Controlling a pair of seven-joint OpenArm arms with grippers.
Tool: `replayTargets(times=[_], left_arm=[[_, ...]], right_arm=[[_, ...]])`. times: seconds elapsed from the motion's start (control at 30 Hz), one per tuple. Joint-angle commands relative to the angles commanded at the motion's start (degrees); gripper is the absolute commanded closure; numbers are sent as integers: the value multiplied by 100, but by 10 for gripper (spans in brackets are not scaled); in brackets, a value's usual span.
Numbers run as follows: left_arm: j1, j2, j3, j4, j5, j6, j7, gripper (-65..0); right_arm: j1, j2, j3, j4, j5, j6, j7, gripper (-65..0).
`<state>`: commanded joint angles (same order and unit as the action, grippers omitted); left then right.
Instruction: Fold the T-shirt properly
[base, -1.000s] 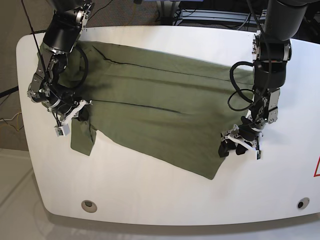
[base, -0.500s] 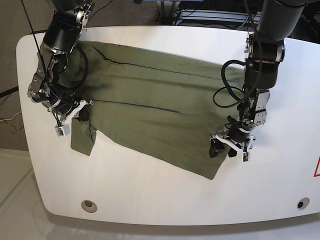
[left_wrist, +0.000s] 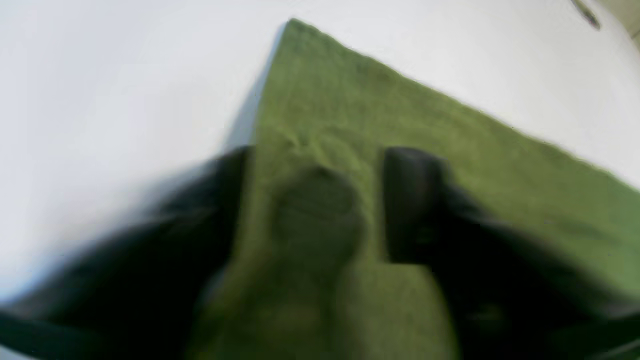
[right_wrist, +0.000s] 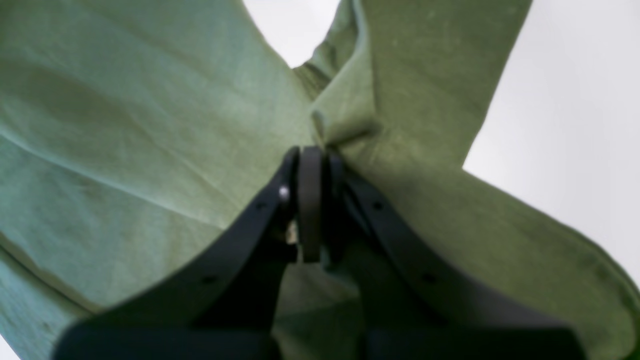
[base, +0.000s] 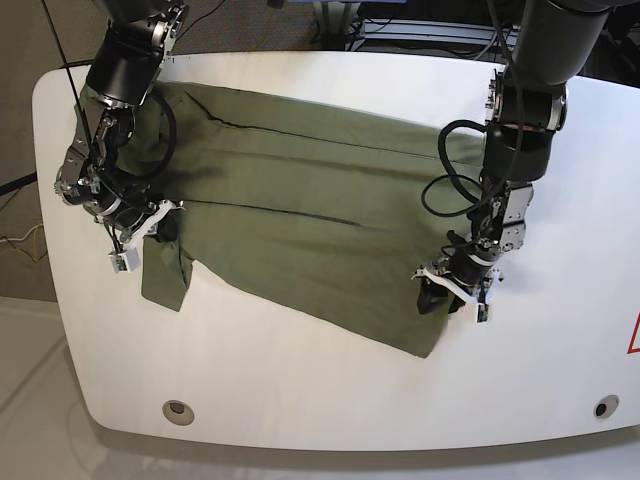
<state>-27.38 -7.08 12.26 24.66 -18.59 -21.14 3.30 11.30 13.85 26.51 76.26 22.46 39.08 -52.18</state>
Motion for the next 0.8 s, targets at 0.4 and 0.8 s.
replayTargets(times=[0.4, 0.8], left_arm=[[563, -255, 18, 809, -18, -132, 9, 0], [1029, -563, -44, 2655, -26, -105, 695, 0]], right_arm=[[0, 0, 0, 0, 9, 0, 0, -9], [-97, -9, 0, 413, 18, 18, 0, -6]])
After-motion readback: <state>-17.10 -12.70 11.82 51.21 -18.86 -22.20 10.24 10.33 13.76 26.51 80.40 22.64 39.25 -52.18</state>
